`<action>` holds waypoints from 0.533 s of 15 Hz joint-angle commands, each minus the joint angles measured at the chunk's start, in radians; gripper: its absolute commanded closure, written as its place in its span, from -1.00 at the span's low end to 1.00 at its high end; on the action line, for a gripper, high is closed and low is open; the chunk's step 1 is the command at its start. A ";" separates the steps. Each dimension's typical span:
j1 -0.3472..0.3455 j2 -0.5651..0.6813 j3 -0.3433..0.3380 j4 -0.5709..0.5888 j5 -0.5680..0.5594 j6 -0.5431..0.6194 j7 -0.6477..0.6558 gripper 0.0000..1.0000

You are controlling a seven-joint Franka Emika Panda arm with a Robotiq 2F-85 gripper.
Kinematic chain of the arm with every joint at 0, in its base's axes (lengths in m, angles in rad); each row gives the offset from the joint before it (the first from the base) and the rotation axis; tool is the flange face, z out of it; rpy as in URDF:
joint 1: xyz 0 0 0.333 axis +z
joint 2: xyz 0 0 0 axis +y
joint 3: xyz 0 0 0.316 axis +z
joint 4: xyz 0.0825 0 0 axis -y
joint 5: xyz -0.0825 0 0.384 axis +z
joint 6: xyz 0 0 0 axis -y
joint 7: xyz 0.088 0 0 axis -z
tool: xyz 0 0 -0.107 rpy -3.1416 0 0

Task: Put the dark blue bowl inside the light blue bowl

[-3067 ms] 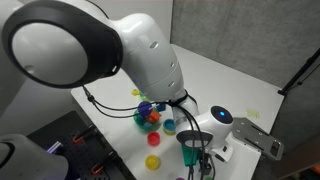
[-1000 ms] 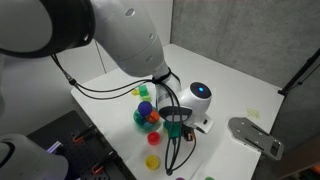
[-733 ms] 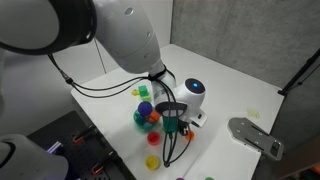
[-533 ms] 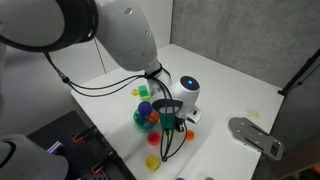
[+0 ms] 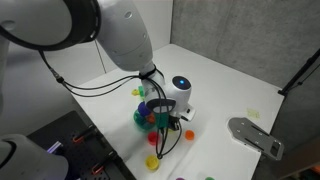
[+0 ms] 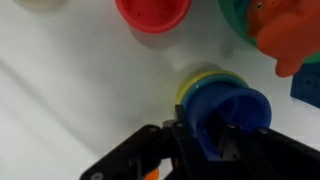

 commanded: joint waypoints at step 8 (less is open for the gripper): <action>0.005 -0.133 0.008 -0.065 0.005 -0.027 -0.026 -1.00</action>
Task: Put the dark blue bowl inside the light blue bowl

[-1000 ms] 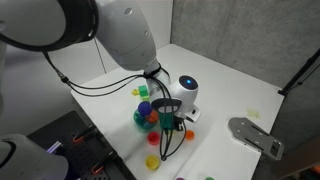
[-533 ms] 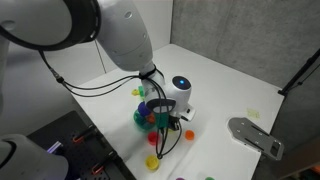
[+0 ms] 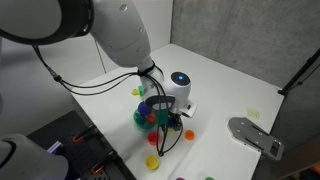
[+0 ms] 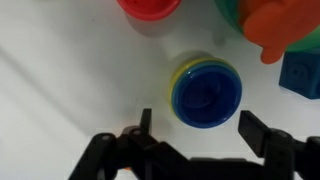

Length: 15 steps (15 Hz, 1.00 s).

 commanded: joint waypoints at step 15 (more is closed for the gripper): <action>0.199 -0.544 -0.147 -0.081 -0.176 -0.637 0.079 -1.00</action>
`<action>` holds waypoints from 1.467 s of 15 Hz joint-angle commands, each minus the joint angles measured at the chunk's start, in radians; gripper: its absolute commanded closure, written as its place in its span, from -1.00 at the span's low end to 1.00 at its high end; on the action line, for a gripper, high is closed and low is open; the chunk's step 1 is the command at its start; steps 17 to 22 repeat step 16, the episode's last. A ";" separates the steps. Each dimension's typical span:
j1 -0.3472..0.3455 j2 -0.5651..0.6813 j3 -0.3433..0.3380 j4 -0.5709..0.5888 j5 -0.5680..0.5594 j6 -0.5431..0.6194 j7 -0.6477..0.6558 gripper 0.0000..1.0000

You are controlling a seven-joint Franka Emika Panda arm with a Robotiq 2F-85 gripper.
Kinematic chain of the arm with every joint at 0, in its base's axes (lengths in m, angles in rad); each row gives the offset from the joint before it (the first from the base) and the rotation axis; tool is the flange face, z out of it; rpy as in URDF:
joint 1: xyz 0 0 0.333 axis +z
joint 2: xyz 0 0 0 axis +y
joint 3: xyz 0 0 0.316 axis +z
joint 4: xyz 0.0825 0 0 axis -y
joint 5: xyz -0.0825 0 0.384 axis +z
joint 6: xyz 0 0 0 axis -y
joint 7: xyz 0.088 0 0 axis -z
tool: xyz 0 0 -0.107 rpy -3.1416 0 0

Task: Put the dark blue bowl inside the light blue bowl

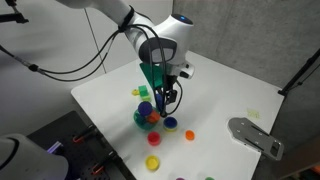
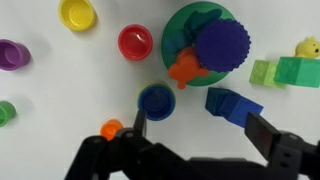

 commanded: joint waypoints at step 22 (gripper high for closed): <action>0.046 -0.377 -0.007 -0.086 -0.216 -0.221 0.085 -1.00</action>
